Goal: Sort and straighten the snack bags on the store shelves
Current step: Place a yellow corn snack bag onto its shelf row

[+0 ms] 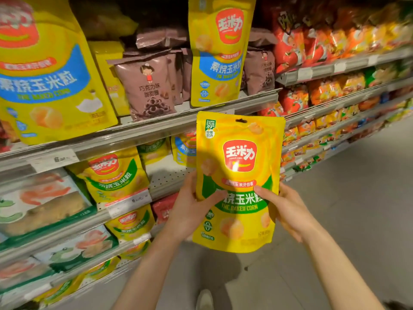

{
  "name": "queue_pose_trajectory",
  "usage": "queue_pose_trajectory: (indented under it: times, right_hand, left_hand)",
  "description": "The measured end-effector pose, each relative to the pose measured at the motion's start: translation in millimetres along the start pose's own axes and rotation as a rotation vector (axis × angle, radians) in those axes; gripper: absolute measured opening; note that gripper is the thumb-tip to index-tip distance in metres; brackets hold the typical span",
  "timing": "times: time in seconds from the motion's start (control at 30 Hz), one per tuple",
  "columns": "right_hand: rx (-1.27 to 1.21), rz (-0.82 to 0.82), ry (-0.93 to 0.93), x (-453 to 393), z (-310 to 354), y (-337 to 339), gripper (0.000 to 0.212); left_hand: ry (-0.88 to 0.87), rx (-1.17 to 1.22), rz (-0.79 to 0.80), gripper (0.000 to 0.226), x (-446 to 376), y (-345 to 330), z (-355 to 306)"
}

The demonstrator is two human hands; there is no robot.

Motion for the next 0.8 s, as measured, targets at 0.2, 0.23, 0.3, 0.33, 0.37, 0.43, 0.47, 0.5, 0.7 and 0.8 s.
queue_pose_trajectory:
  times: [0.2, 0.23, 0.3, 0.33, 0.37, 0.43, 0.47, 0.5, 0.7, 0.8]
  right_hand:
    - [0.084, 0.142, 0.019, -94, 9, -5, 0.059]
    - [0.093, 0.185, 0.021, -106, 9, -11, 0.059]
    - [0.105, 0.275, 0.009, -128, 6, -25, 0.056]
    - [0.117, 0.321, -0.003, -139, 2, -32, 0.055]
    - [0.129, 0.372, -0.017, -148, -2, -41, 0.053]
    - [0.135, 0.482, -0.038, -165, -12, -59, 0.049]
    - [0.141, 0.524, -0.052, -172, -19, -67, 0.05]
    - [0.154, 0.567, -0.082, -178, -30, -73, 0.054]
    - [0.242, 0.765, -0.111, -193, -96, -99, 0.061]
    - [0.238, 0.821, -0.161, -188, -120, -107, 0.028]
  left_hand:
    - [-0.01, 0.074, -0.095, 0.063, -62, 16, -9]
    - [-0.009, 0.074, -0.135, 0.064, -66, 23, -10]
    - [-0.001, 0.066, -0.208, 0.067, -70, 37, -8]
    - [0.007, 0.064, -0.231, 0.067, -70, 43, -7]
    - [0.007, 0.06, -0.251, 0.065, -70, 48, -6]
    - [-0.003, 0.05, -0.319, 0.063, -69, 62, 1]
    - [0.01, 0.055, -0.352, 0.065, -69, 68, 7]
    - [0.033, 0.058, -0.37, 0.066, -68, 71, 13]
    - [0.154, 0.067, -0.416, 0.066, -65, 78, 64]
    - [0.227, 0.093, -0.448, 0.066, -66, 80, 95]
Point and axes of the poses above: each hand's wrist, its own x-axis away from the middle knuckle, its own y-axis out of the back of the hand, z = x × y, the point moved 8 cm from there along -x, towards the middle knuckle, and after that the axes turned 10 degrees about y, right-handed, at the moved point
